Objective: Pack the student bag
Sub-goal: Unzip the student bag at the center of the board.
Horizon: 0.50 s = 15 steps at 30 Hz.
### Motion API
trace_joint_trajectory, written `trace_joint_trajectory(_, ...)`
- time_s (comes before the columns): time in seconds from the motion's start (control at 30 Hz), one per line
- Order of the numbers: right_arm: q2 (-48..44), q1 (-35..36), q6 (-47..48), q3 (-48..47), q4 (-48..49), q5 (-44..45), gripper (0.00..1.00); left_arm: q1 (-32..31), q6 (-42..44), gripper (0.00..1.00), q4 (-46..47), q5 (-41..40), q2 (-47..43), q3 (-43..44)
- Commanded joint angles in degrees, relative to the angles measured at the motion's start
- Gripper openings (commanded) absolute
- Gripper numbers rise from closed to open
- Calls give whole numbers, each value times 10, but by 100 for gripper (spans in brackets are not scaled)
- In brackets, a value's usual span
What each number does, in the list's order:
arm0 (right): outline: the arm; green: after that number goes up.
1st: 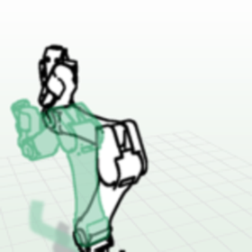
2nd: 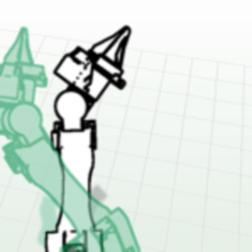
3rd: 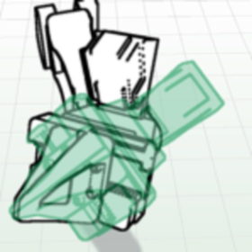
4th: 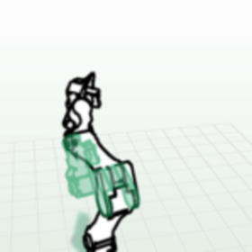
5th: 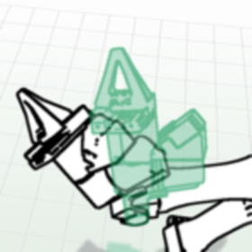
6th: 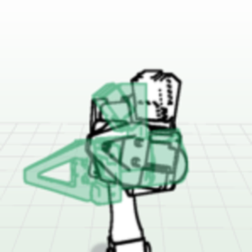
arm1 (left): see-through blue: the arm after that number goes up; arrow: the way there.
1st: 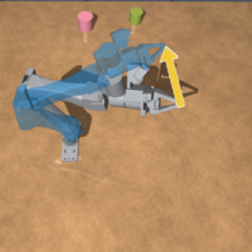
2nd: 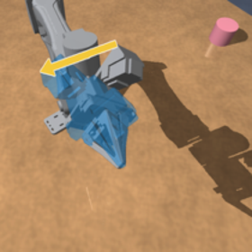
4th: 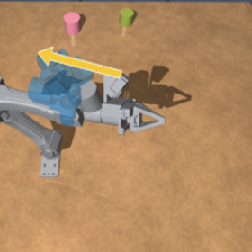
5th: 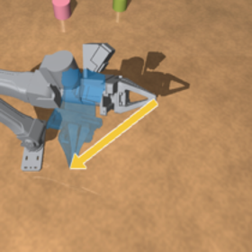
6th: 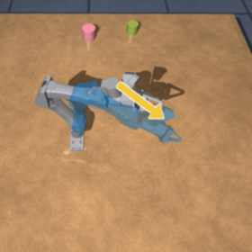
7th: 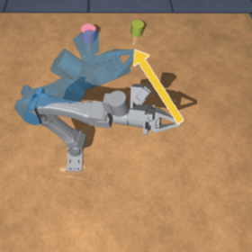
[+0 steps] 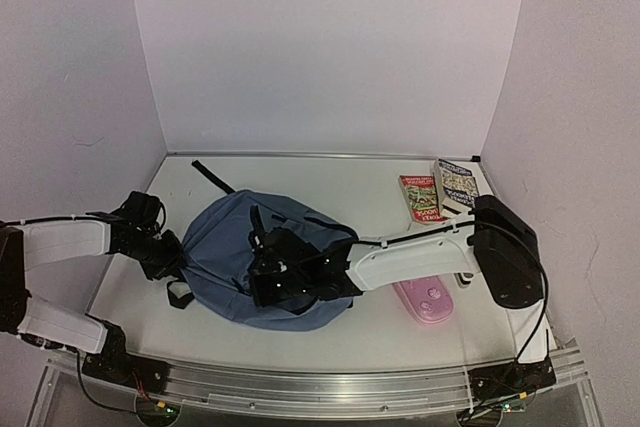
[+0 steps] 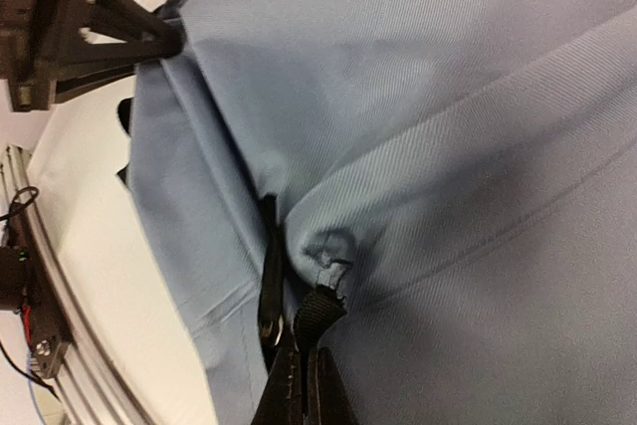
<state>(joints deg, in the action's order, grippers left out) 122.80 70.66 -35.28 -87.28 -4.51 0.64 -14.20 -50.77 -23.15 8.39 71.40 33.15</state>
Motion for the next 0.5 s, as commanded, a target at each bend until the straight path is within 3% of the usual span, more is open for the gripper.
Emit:
trace_joint_trajectory(0.0,-65,-3,-22,38,12,28,0,9,20,0,11,-43,31,43)
trace_joint_trajectory(0.47,-136,-3,-53,116,34,38,0,36,54,0,24,-41,80,83)
